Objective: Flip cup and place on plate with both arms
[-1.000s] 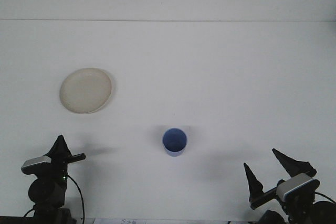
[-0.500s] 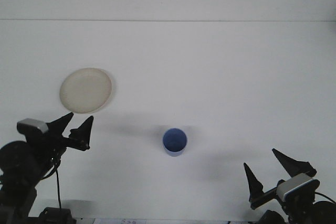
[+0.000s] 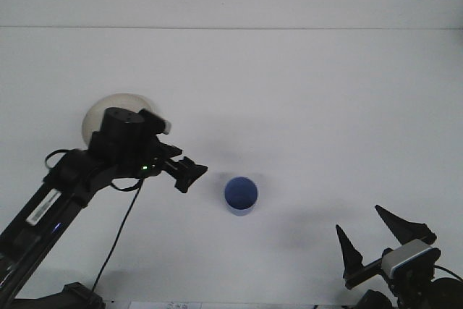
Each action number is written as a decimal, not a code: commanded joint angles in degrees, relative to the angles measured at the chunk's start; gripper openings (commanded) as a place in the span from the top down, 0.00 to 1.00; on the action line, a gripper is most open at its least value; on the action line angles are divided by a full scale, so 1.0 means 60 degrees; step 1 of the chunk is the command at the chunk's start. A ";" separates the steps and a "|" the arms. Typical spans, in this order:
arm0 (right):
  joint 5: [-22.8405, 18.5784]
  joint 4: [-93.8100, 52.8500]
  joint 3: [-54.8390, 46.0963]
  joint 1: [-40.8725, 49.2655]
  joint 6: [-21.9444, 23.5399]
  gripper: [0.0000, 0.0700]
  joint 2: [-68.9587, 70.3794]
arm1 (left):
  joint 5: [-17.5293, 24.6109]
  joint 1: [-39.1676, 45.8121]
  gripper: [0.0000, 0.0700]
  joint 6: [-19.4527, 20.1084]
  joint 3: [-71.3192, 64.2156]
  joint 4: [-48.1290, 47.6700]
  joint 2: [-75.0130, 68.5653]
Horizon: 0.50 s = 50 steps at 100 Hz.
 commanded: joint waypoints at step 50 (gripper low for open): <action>0.0011 0.0080 0.0058 0.0076 -0.0044 0.12 0.0022 | -0.1209 -0.1953 0.16 0.0637 0.1705 -0.0463 0.4408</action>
